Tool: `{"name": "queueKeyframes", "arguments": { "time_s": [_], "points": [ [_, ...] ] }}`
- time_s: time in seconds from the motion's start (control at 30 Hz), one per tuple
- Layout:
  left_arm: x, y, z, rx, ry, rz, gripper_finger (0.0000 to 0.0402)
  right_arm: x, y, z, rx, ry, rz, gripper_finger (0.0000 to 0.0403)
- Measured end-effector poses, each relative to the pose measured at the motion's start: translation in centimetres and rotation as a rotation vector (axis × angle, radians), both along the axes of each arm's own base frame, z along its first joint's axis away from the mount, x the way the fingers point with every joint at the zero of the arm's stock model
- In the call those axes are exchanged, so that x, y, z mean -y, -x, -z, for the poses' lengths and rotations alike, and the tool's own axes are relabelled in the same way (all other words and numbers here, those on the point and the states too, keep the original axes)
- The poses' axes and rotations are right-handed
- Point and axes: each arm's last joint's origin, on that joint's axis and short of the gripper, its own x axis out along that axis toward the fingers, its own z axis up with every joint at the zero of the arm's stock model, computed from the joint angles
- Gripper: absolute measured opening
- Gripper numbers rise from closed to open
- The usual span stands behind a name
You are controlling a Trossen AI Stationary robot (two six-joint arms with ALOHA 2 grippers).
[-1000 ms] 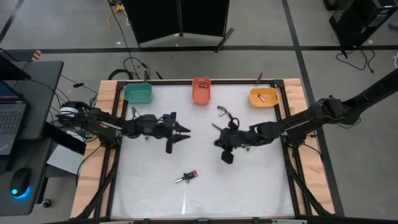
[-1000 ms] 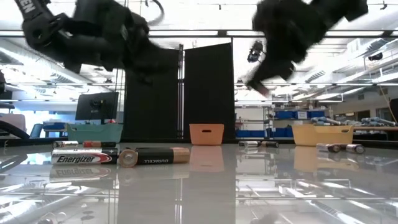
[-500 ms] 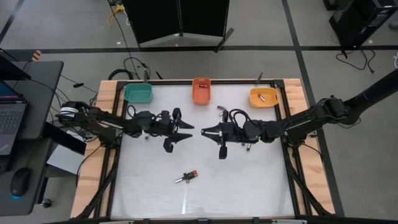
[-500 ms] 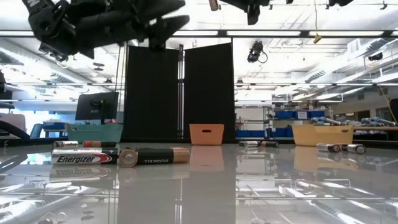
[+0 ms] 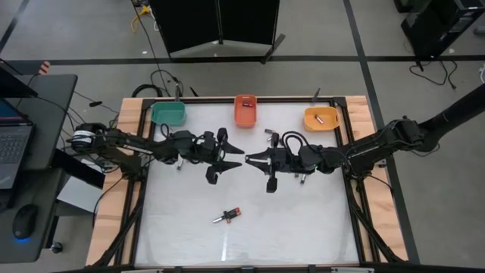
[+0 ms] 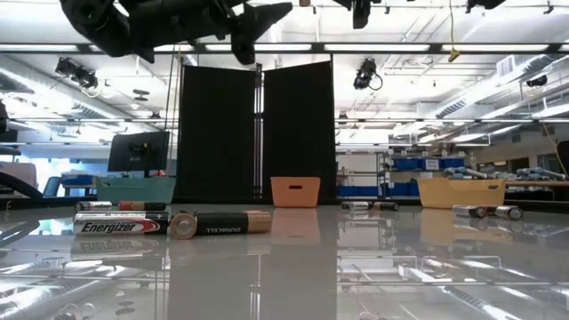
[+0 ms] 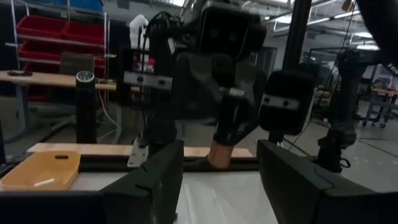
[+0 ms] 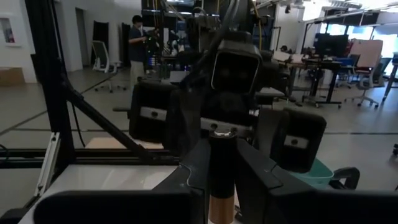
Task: Sort batteries
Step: Put the middle right copper battery into the green container
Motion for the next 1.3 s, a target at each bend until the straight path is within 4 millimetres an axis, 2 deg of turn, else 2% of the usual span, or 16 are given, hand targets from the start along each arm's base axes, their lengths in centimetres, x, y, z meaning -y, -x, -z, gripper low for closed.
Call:
{"name": "queueKeyframes", "arguments": {
  "time_s": [0.27,0.57,0.7,1.03,1.3],
  "points": [
    [0.1,-2.3,0.8,-0.022,0.011,0.055,0.0211,0.0,0.0,-0.1,0.007,0.006,0.0,0.0056],
    [0.2,-2.8,0.3,0.018,0.003,0.088,0.0204,0.0,0.0,-0.1,0.005,0.013,0.0,0.0056],
    [0.1,-2.8,0.2,0.026,0.009,0.079,0.0177,0.0,0.0,-0.1,0.006,0.013,0.0,0.0056],
    [0.1,-2.8,0.1,0.045,-0.033,0.068,0.0057,0.0,0.0,-0.1,0.01,-0.002,-0.001,0.0056],
    [0.1,-2.8,0.1,0.048,-0.049,0.068,0.0054,0.1,0.0,-0.1,0.009,-0.003,0.001,0.0061]
  ]
}}
